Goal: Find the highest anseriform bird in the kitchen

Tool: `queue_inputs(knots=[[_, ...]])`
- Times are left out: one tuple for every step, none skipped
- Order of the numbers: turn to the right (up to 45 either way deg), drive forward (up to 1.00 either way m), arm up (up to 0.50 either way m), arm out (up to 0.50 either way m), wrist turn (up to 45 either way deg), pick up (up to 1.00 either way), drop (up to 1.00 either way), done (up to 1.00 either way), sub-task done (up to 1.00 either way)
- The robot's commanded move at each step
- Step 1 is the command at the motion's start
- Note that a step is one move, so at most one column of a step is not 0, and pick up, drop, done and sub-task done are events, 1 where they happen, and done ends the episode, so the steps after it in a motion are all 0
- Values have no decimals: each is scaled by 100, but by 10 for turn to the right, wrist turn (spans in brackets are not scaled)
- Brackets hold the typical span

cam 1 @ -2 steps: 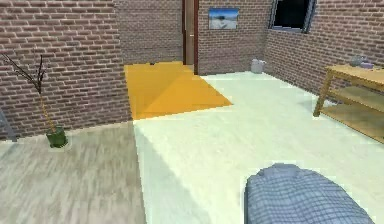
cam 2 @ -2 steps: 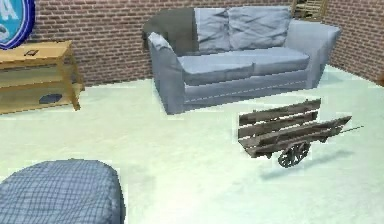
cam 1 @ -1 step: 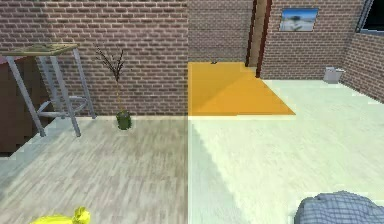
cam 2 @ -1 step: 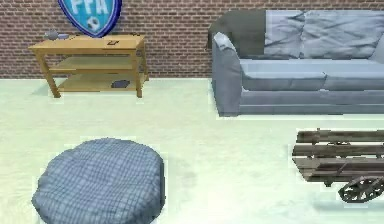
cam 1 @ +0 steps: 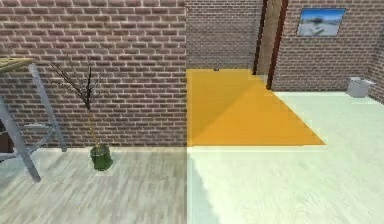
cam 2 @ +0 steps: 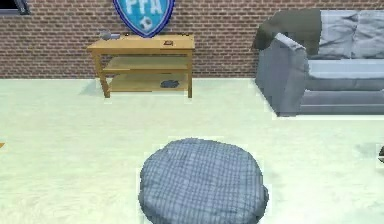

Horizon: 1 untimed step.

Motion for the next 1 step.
queue_inputs(knots=[[-450, 0, 0, 0, 0, 0, 0, 0, 0]])
